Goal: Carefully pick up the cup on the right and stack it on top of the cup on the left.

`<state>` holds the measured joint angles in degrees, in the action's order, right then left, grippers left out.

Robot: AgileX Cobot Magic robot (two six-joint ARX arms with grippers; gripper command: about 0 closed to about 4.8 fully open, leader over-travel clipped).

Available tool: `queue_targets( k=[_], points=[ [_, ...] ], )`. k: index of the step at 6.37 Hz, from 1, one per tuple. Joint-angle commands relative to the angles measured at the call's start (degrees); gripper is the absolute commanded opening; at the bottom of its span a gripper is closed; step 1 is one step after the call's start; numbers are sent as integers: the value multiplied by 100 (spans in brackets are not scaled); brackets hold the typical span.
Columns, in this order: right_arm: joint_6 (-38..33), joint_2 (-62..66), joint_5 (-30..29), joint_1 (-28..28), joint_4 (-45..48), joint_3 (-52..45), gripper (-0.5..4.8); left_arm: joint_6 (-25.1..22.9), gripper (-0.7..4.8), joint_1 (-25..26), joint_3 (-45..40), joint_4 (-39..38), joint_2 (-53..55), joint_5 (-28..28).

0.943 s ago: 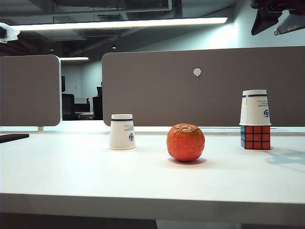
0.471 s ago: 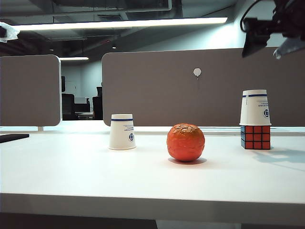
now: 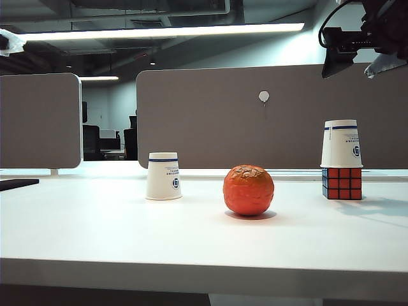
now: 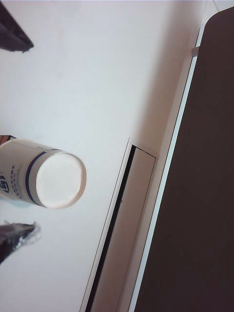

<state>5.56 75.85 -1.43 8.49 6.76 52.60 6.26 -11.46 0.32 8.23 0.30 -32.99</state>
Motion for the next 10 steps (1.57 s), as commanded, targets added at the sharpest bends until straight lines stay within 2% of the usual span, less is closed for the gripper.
queue_targets(
  k=[1, 7, 9, 10],
  points=[
    [70, 291, 39, -92, 391, 24, 479, 17, -5, -2, 17, 173, 0, -24],
    [70, 629, 28, -330, 680, 26, 479, 17, -5, -2, 17, 175, 0, -24],
    [68, 769, -24, -328, 706, 26, 366, 15, -5, -2, 17, 177, 0, -22],
    [66, 772, -24, -328, 704, 26, 360, 15, -5, 0, 17, 177, 0, -22]
  ],
)
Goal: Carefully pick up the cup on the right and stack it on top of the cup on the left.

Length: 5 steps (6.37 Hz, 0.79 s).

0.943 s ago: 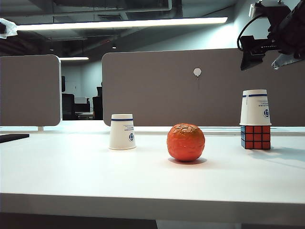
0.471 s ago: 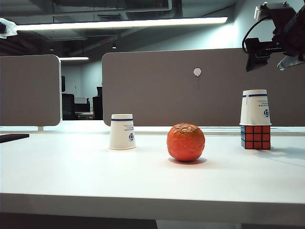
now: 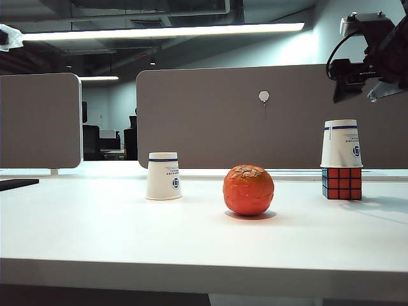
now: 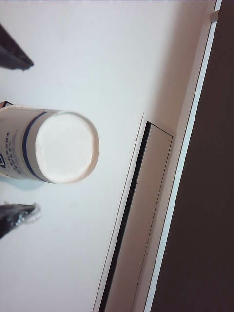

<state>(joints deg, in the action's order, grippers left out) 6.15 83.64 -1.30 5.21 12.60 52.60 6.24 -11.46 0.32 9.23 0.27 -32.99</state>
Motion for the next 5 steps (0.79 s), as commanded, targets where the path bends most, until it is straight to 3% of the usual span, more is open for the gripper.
queue_targets(
  k=[1, 5],
  points=[
    [7, -7, -90, 0, 116, 26, 354, 17, -5, 0, 17, 76, 2, -22],
    [-11, 350, -341, 7, 378, 28, 359, 15, -5, 0, 17, 74, 4, -17]
  ],
)
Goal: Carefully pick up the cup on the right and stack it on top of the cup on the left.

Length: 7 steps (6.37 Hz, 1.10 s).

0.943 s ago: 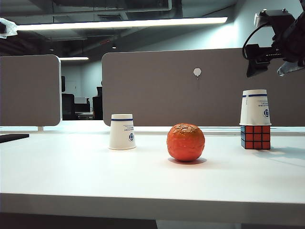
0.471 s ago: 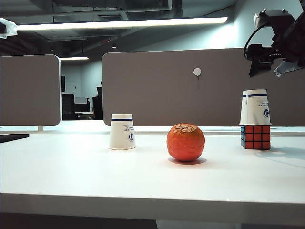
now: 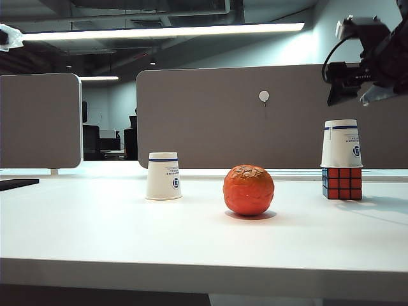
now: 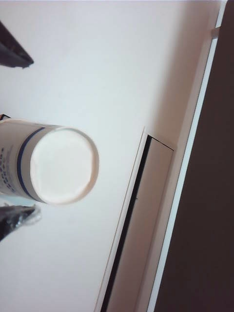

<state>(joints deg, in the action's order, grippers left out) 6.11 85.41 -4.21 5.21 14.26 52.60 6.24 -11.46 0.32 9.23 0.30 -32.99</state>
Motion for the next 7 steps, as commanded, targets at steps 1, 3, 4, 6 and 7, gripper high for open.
queue_targets(
  k=[1, 3, 4, 6, 7],
  points=[
    [-7, 337, -46, 7, 634, 35, 358, -4, -5, 0, 17, 74, 2, 24],
    [-7, 387, -46, 7, 684, 35, 311, -4, -5, 0, 17, 74, 2, 46],
    [-7, 387, -46, 7, 688, 35, 291, -4, -5, 0, 17, 76, 2, 46],
    [-7, 387, -44, 7, 699, 35, 271, -4, -5, 0, 17, 76, 2, 46],
    [-7, 387, -46, 9, 732, 37, 381, -4, -5, 0, 17, 74, 0, 46]
  ],
)
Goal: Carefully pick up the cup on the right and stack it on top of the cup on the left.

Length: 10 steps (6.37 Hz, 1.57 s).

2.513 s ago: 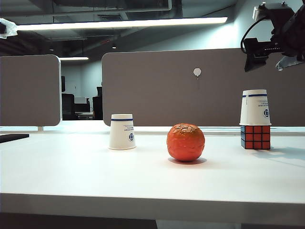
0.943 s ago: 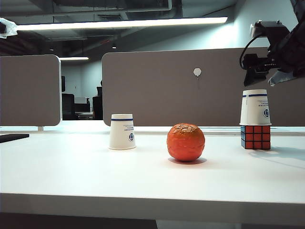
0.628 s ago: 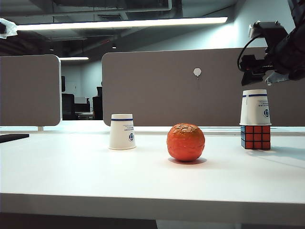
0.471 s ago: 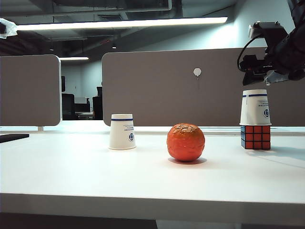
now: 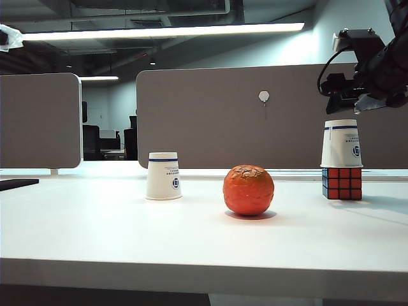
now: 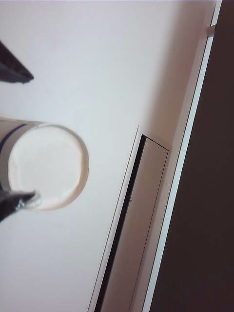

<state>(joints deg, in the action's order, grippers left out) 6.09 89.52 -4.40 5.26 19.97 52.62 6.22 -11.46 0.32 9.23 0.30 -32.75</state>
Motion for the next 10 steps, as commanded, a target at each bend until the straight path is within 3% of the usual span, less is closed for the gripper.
queue_targets(
  k=[1, 2, 10],
  points=[
    [-4, -24, -22, 4, 212, 37, 436, -2, -5, 0, 17, 74, 0, 22],
    [-2, -24, 90, 4, 389, 37, 479, 0, -5, 0, 17, 74, 0, 22],
    [15, 590, 168, -146, 887, 76, 479, -2, -5, -2, 17, 74, 0, 59]
  ],
)
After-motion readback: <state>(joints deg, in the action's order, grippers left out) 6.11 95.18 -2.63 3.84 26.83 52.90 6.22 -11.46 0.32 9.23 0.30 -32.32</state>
